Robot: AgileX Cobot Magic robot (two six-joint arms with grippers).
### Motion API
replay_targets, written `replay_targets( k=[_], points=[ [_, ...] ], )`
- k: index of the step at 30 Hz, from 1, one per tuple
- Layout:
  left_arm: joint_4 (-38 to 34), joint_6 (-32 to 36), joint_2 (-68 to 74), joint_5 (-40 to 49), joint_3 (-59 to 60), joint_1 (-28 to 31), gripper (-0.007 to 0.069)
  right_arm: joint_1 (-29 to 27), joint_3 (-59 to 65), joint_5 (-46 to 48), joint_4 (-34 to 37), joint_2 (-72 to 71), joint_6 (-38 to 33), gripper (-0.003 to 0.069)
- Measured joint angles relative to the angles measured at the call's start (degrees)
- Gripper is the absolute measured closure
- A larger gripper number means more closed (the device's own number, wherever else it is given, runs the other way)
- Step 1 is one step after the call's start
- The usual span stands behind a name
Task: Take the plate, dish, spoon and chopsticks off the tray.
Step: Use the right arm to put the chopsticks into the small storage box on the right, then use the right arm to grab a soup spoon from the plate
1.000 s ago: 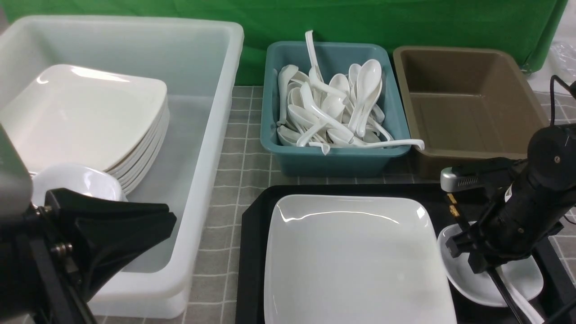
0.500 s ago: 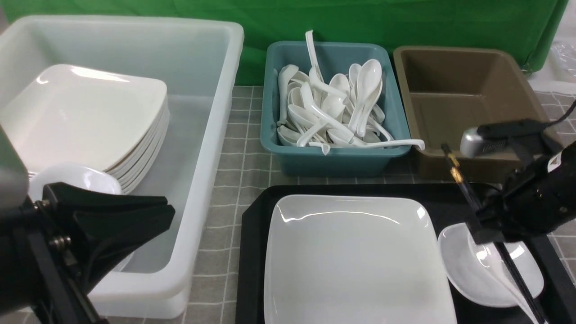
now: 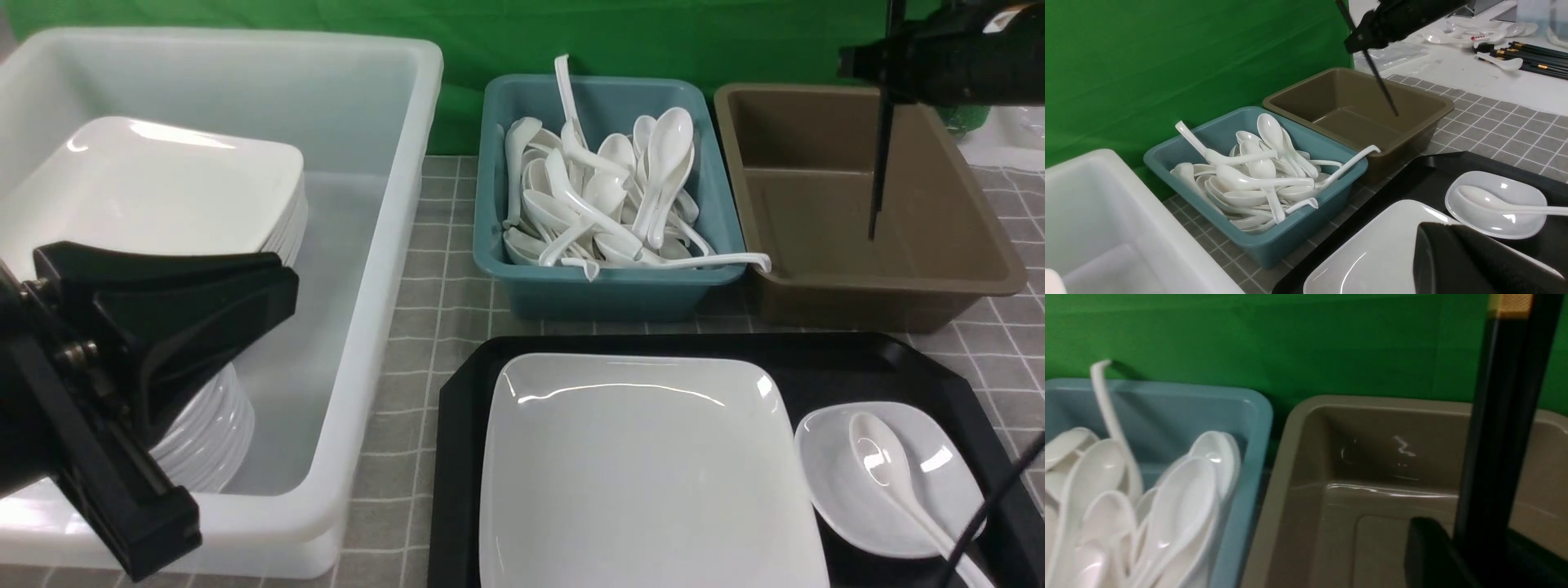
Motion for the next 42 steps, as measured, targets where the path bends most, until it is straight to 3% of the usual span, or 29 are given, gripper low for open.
replay_targets(
  k=[4, 7, 14, 15, 17, 19, 21, 25, 30, 38, 42],
  points=[
    [0.00, 0.00, 0.00, 0.00, 0.00, 0.00, 0.0603, -0.75, -3.12, 4.30, 0.02, 3.23, 0.22, 0.0320],
    [0.00, 0.00, 0.00, 0.00, 0.00, 0.00, 0.0603, -0.75, -4.36, 8.98, 0.02, 2.97, 0.23, 0.0253],
    [0.93, 0.06, 0.00, 0.24, 0.00, 0.00, 0.0603, -0.69, -4.87, 28.59, 0.02, -2.91, 0.23, 0.0244],
    [1.36, 0.18, 0.00, 0.79, 0.00, 0.00, 0.0603, -0.44, -4.71, 37.65, -0.14, -5.96, 0.23, 0.0251],
    [1.49, 0.18, 0.00, 1.00, 0.00, 0.00, 0.0603, -0.06, -4.10, 43.32, -0.64, -7.89, 0.50, 0.0256],
    [1.72, 0.18, 0.00, 1.49, 0.00, 0.00, 0.0603, 1.25, 0.31, 54.64, -2.67, -11.99, 2.42, 0.0258],
    [1.72, 0.18, 0.00, 1.94, 0.00, 0.00, 0.0603, 2.88, 6.55, 58.02, -4.72, -15.37, 3.77, 0.0254],
    [1.72, 0.18, 0.00, 2.07, 0.00, 0.00, 0.0603, 5.82, 21.53, 57.04, -8.71, -21.05, 5.92, 0.0224],
    [1.72, 0.18, 0.00, 2.31, 0.00, 0.00, 0.0603, 6.17, 34.52, 45.47, -10.05, -20.79, 6.67, 0.0186],
    [1.72, 0.18, 0.00, 2.44, 0.07, 0.00, 0.0603, 6.17, 36.65, 34.08, -11.07, -14.88, 6.74, 0.0183],
    [1.72, 0.18, 0.00, 2.50, 0.14, 0.00, 0.0603, 6.17, 36.65, 30.85, -11.92, -13.04, 6.13, 0.0249]
  ],
)
